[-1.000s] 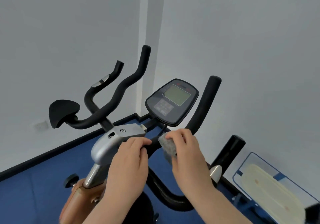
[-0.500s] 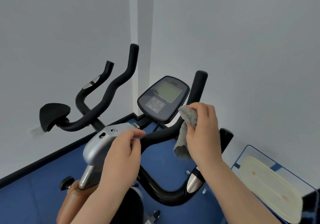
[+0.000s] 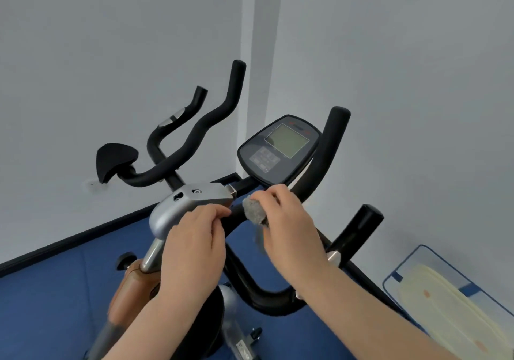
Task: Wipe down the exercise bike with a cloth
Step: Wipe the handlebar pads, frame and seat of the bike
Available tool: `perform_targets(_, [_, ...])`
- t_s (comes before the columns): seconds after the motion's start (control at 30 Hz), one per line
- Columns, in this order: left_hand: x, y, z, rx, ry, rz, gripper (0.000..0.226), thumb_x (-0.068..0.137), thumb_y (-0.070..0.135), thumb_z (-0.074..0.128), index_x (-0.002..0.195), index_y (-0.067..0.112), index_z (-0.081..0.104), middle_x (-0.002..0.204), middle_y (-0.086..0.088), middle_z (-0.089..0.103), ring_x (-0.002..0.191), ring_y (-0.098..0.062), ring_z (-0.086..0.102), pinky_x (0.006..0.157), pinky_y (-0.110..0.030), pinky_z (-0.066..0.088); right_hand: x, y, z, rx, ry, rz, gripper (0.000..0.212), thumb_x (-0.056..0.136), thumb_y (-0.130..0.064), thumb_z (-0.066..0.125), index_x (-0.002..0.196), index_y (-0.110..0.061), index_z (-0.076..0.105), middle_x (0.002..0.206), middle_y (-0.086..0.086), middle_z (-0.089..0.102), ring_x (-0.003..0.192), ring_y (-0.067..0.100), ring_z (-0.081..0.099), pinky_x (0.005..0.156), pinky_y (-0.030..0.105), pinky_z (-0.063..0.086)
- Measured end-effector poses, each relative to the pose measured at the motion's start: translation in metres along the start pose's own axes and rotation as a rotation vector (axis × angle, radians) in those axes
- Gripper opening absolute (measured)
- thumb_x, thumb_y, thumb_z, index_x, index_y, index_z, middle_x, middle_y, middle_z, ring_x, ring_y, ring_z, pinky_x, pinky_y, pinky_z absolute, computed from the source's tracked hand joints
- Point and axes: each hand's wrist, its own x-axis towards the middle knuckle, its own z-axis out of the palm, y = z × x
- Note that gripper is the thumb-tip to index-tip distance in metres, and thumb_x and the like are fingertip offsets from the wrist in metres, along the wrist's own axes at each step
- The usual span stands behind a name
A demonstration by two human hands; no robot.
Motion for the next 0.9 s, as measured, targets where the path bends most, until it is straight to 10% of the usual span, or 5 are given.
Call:
perform_targets(0.2, [-0.027,-0.016,-0.003,0.319,0.169,0.116,0.024,0.089,0.015,0.045,0.093,0.021,0.068,0.083,0.010,0.064,0.073,-0.017,0.061,0.064,-0.031,0.038,0.012,0.005,-0.004,-0.047,0.119,0.090,0.041,0.084,-0.001,0.065,0.122,-0.013,0.058,0.112,0.002,0.055,0.100,0.018,0.053,0.080,0.025,0.046])
perform_targets(0.9, [-0.059,-0.037,-0.004,-0.090,0.255,-0.228,0.007,0.087,0.038,0.052,0.087,0.038,0.059,0.088,0.026,0.057,0.093,0.003,0.052,0.068,-0.017,0.044,0.021,-0.018,0.016,-0.130,-0.057,-0.253,0.049,0.076,0.004,0.067,0.119,-0.019,0.066,0.116,-0.001,0.063,0.108,0.024,0.052,0.083,0.032,0.048])
